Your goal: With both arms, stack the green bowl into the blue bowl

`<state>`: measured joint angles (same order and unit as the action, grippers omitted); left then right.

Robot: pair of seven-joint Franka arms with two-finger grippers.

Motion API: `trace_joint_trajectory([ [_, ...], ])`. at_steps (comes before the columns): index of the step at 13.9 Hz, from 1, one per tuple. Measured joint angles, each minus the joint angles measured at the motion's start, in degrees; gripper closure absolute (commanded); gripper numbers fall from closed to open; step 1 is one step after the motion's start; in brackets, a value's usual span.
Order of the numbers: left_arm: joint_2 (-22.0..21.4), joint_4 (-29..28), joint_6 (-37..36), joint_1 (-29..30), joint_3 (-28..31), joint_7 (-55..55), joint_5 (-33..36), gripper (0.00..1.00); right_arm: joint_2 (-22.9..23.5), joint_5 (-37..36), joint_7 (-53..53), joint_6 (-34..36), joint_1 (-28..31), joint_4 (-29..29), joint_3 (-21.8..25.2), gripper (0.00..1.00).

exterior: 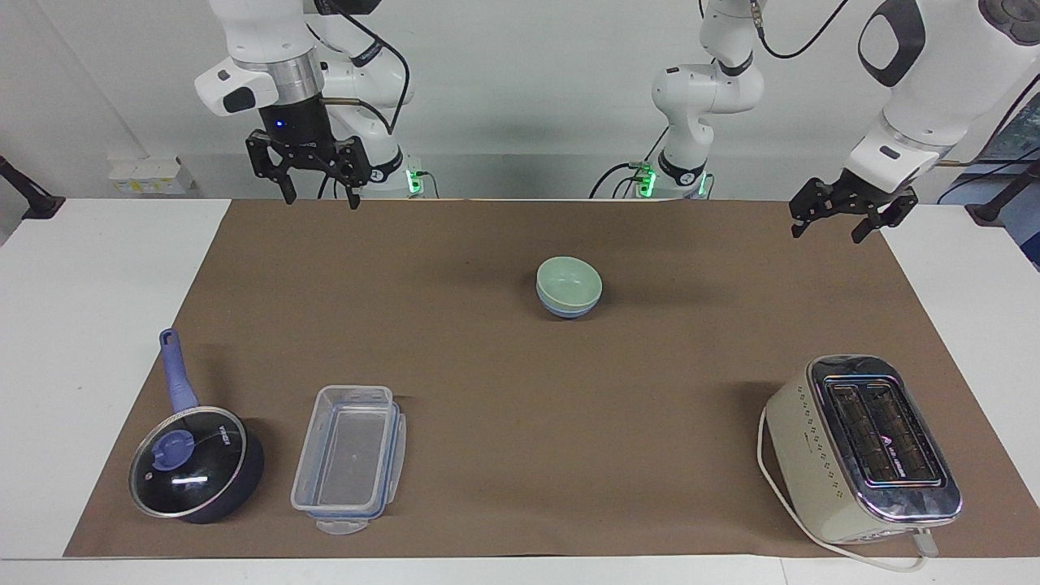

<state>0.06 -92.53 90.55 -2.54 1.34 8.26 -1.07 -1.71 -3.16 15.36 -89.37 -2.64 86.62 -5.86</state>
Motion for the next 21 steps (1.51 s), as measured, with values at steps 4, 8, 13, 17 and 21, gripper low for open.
trace_joint_trajectory([
  [4,0.0,0.0,0.0,0.0,0.0,0.0,0.0,0.00,4.0,-0.4,-0.5,5.7,1.1,-6.3,0.0,0.00],
  [8,0.0,0.0,0.0,0.0,0.0,0.0,0.0,0.00,2.9,1.1,-0.5,7.8,1.5,-4.8,-0.1,0.00],
  [13,0.0,0.0,0.0,0.0,0.0,0.0,0.0,0.00,1.6,2.4,-0.6,7.7,3.7,-2.9,0.0,0.00],
  [17,0.0,0.0,0.0,0.0,0.0,0.0,0.0,0.00,1.6,2.5,-0.6,6.4,3.7,-2.6,-0.3,0.00],
  [21,0.0,0.0,0.0,0.0,0.0,0.0,0.0,0.00,1.8,2.5,-0.6,5.3,3.6,-2.3,-0.3,0.00],
])
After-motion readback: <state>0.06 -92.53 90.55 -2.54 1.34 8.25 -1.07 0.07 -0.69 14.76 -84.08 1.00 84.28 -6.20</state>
